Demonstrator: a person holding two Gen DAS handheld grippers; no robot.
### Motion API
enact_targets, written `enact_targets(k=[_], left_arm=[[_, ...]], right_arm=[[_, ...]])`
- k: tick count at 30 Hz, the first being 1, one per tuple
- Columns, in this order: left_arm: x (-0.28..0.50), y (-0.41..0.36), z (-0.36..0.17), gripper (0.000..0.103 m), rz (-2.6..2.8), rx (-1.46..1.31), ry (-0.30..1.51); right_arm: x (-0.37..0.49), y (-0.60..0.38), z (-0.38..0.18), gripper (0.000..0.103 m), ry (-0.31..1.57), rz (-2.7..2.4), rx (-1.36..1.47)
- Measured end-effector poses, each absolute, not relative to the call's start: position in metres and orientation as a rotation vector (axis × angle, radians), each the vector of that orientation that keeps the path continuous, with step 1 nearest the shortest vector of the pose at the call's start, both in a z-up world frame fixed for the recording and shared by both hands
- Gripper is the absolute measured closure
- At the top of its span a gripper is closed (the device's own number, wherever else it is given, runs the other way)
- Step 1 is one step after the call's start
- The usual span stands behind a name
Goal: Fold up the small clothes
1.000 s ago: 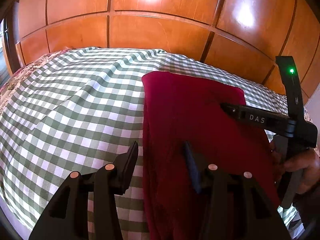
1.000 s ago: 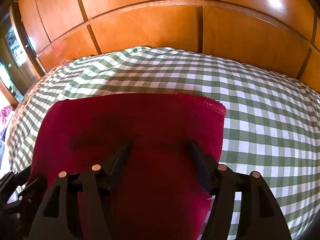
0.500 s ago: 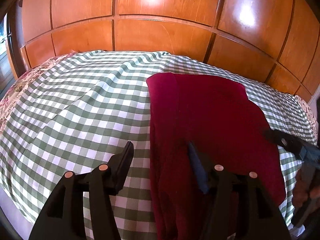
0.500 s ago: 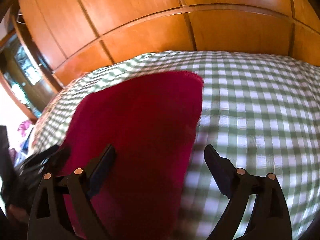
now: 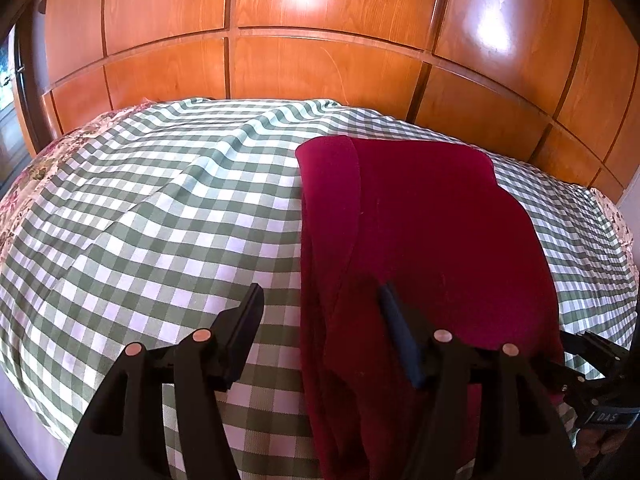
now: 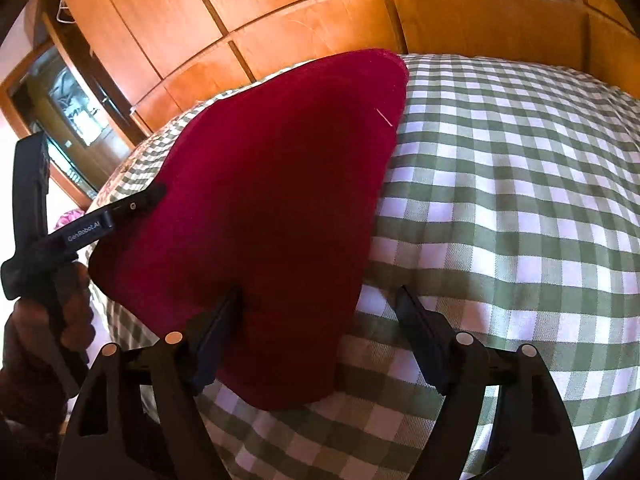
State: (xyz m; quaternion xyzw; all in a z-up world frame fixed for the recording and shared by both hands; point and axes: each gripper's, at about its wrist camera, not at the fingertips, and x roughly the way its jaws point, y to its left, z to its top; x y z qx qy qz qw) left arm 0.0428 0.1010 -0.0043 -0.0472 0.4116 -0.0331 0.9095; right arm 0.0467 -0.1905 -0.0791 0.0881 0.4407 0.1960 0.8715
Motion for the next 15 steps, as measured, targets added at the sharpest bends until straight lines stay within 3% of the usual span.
enact_targets(k=[15], left_arm=[[0.033, 0.115, 0.005, 0.038, -0.053, -0.103, 0.814]], right_arm=[[0.055, -0.203, -0.067, 0.018, 0.953, 0.453, 0.278]])
